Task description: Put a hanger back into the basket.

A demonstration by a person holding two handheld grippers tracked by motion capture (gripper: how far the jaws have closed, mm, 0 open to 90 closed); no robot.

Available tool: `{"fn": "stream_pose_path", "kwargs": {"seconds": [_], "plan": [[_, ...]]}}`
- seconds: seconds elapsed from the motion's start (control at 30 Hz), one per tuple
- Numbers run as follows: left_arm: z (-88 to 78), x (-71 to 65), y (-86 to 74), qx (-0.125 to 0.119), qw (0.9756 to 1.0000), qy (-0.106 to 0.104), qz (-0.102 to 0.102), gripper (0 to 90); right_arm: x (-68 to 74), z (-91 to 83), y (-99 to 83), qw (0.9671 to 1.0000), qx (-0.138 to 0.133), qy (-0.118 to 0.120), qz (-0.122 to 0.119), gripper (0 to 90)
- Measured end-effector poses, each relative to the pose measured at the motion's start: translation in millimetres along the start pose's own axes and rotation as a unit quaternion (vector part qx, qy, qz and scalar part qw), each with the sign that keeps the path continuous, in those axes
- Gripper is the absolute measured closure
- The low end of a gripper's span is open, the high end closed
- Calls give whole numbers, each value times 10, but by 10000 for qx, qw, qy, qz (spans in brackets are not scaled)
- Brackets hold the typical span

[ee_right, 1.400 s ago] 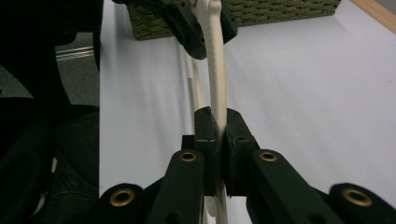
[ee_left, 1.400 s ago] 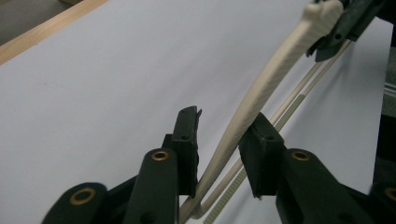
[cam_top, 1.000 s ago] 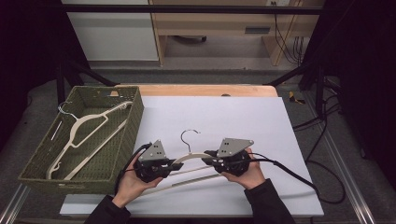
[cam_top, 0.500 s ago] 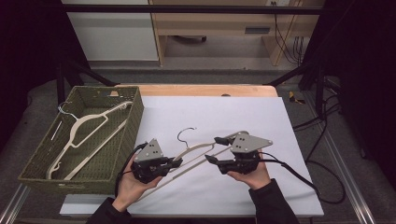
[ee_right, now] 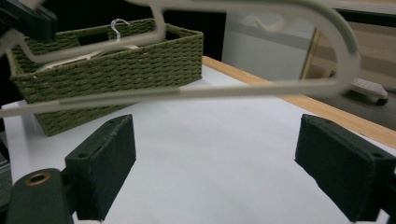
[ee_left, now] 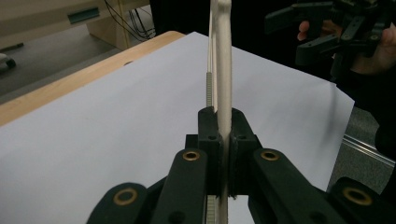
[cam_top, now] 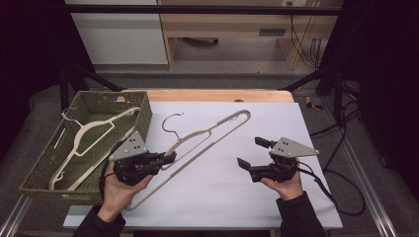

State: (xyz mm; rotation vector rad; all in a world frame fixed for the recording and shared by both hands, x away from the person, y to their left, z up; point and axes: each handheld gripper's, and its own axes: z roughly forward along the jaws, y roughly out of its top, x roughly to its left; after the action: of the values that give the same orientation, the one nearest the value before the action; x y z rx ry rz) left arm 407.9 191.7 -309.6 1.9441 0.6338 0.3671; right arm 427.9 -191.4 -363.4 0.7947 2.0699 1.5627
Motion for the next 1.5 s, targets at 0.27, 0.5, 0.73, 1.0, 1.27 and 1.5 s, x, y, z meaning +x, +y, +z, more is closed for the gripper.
{"fn": "stream_pose_path", "kwargs": {"seconds": [0.27,0.5,0.73,1.0,1.27,1.5], "plan": [[-238,182,179,-79,9999,129,75,864,-123,-99,-112,9989,70,-349,297,71],[-408,393,222,-71,9992,380,50,864,-179,-100,-168,9982,181,-440,361,59],[-673,714,225,-89,9975,703,-57,864,-197,-66,-203,9975,328,-512,369,52],[-803,1000,141,57,9953,959,-120,864,-202,-48,-217,9970,383,-546,379,52],[-909,1287,-23,166,9932,1125,-249,864,-199,-25,-228,9969,442,-540,369,48],[-1010,1473,-146,311,9905,1305,-295,864,-195,-9,-235,9967,488,-532,376,46]]}}
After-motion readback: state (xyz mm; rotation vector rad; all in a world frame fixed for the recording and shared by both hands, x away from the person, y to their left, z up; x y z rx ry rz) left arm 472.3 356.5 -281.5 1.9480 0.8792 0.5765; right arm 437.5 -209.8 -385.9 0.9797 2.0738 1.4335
